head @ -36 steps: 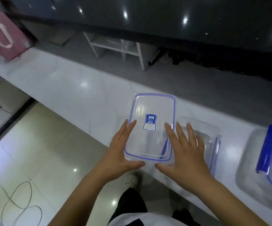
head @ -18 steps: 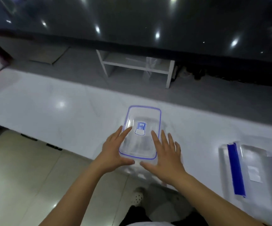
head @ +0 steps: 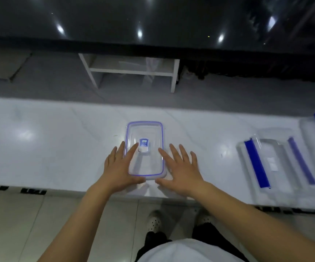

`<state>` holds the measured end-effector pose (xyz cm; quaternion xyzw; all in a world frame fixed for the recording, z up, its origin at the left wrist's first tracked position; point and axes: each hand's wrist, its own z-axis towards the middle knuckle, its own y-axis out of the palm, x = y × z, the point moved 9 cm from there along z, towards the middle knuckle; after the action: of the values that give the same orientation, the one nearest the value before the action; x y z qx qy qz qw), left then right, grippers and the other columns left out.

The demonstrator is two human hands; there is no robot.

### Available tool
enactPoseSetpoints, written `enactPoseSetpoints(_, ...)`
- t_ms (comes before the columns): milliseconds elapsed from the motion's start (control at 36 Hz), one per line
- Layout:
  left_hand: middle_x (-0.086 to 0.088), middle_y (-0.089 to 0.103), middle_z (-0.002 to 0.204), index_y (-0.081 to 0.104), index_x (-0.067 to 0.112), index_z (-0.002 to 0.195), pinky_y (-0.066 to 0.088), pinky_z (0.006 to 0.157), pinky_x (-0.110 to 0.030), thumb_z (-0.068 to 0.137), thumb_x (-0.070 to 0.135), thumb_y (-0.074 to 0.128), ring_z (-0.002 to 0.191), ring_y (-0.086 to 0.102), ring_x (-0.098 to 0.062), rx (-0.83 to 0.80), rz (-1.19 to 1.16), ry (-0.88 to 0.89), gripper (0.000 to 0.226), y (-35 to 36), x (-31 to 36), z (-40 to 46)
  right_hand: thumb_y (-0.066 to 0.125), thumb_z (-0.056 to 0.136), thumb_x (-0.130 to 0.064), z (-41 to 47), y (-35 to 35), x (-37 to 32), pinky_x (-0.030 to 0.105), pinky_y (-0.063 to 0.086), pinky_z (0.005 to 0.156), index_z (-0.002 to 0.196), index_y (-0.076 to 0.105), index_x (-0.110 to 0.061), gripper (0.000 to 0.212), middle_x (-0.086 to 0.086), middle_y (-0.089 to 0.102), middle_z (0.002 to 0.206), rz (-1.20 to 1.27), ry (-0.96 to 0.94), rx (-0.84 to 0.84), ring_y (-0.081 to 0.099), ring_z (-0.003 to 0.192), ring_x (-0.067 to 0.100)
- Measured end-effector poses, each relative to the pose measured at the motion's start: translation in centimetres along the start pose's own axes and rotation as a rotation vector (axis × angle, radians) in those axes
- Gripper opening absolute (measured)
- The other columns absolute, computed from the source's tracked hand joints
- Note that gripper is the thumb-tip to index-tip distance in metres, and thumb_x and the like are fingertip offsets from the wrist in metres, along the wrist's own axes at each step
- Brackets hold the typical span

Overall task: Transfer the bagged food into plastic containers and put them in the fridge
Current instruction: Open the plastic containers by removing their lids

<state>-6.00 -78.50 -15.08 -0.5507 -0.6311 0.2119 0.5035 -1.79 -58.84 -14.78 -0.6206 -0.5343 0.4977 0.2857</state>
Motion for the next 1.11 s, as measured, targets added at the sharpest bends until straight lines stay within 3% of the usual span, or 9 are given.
enactPoseSetpoints(139,0.007,-0.008,0.169,0.0,0.055,0.153,0.01,0.124,-0.048,0.081,0.06,0.072,0.156,-0.005,-0.021,0.132,-0.267,0.134,0.101,-0.9,8.5,-1.0,0.033,0.08,-0.085,-5.9,-6.1,4.3,0.051,-0.013,0.12,0.149,-0.014,-0.057,0.088,-0.014,-0.021,0.165,0.093,0.073,0.174,-0.026,0.15,0.014)
enactPoseSetpoints(278,0.021,-0.014,0.165,0.001,0.062,0.148,0.014,0.124,-0.045,0.086,0.058,0.067,0.154,-0.006,-0.01,0.053,-0.398,0.341,0.091,3.0,20.3,-2.9,0.04,0.081,-0.084,-14.3,-12.4,13.2,0.047,0.0,0.124,0.15,0.003,-0.057,0.083,-0.016,-0.005,0.167,0.209,0.265,0.34,-0.012,0.153,0.011)
enactPoseSetpoints(361,0.024,-0.023,0.162,-0.004,0.057,0.152,0.01,0.125,-0.042,0.085,0.063,0.065,0.153,-0.011,-0.006,-0.01,-0.303,0.419,0.095,6.4,26.7,-3.8,0.048,0.08,-0.08,-18.8,-14.6,19.5,0.042,0.004,0.121,0.15,0.009,-0.052,0.085,-0.011,0.005,0.167,0.26,0.392,0.397,-0.002,0.154,0.015)
enactPoseSetpoints(444,0.022,-0.028,0.16,-0.023,0.065,0.139,-0.003,0.123,-0.041,0.083,0.076,0.054,0.151,-0.019,-0.008,-0.021,-0.132,0.443,0.096,9.6,32.3,-4.1,0.052,0.077,-0.07,-22.6,-15.2,26.1,0.044,0.007,0.121,0.149,0.019,-0.05,0.081,-0.006,0.011,0.167,0.304,0.515,0.446,0.003,0.154,0.019)
enactPoseSetpoints(556,0.017,-0.036,0.158,-0.037,0.068,0.129,-0.019,0.116,-0.043,0.083,0.08,0.049,0.148,-0.03,-0.013,0.012,-0.032,0.376,0.097,12.6,37.7,-3.7,0.067,0.085,-0.052,-25.7,-14.7,33.4,0.051,0.012,0.122,0.151,0.037,-0.035,0.075,0.0,0.017,0.167,0.338,0.57,0.496,0.007,0.154,0.024)
enactPoseSetpoints(722,0.014,-0.049,0.152,-0.029,0.058,0.144,-0.019,0.114,-0.053,0.072,0.092,0.03,0.143,-0.044,-0.019,0.147,0.035,0.221,0.099,15.1,43.3,-1.7,0.069,0.087,-0.051,-26.6,-14.6,40.4,0.053,0.012,0.119,0.149,0.041,-0.037,0.069,0.001,0.019,0.166,0.324,0.526,0.518,0.008,0.153,0.027)
enactPoseSetpoints(917,0.008,-0.042,0.158,-0.042,0.059,0.134,-0.011,0.117,-0.067,0.063,0.103,0.019,0.145,-0.041,-0.025,0.167,0.149,0.035,0.103,17.8,45.4,1.7,0.047,0.091,-0.066,-22.6,-16.5,45.8,0.056,0.004,0.12,0.154,0.027,-0.04,0.071,0.001,0.006,0.168,0.124,0.504,0.377,-0.004,0.153,0.028)
enactPoseSetpoints(1111,0.009,-0.029,0.164,-0.028,0.067,0.138,-0.018,0.113,-0.064,0.063,0.101,0.019,0.151,-0.029,-0.025,0.235,0.155,-0.009,0.095,17.8,45.7,2.3,0.034,0.09,-0.076,-18.4,-17.1,49.2,0.062,0.003,0.118,0.155,0.022,-0.04,0.076,0.002,0.009,0.168,0.055,0.524,0.298,-0.005,0.153,0.032)
